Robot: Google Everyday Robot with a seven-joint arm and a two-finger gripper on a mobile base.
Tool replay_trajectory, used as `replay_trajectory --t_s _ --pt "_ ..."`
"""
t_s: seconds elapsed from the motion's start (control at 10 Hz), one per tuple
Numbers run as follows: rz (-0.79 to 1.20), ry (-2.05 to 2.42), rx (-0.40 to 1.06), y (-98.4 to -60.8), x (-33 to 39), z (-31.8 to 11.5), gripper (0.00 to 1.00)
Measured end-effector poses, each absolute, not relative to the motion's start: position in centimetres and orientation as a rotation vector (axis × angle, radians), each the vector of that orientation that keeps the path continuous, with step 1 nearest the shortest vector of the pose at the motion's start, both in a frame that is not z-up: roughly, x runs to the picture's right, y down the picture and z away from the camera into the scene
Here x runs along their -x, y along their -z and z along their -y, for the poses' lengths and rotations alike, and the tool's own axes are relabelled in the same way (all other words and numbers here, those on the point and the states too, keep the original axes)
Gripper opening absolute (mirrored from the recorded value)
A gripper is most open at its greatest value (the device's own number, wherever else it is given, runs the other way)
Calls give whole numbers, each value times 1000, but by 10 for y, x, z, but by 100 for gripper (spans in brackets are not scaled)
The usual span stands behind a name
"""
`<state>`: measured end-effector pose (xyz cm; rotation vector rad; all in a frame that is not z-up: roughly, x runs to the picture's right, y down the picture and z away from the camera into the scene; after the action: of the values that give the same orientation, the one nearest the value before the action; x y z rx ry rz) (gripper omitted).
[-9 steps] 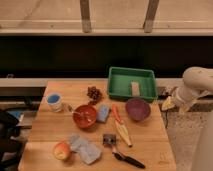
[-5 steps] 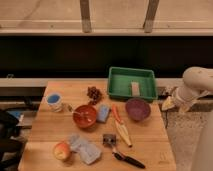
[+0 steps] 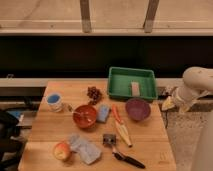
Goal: Place fork in purple bowl
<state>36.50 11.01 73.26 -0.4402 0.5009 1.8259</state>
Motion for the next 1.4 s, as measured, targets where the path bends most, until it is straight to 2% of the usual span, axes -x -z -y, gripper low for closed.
replay_trajectory --t_s 1.1,1.4 --pt "-495 -1819 436 -732 -364 -110 59" --pt "-444 -1703 436 -732 -340 -106 59"
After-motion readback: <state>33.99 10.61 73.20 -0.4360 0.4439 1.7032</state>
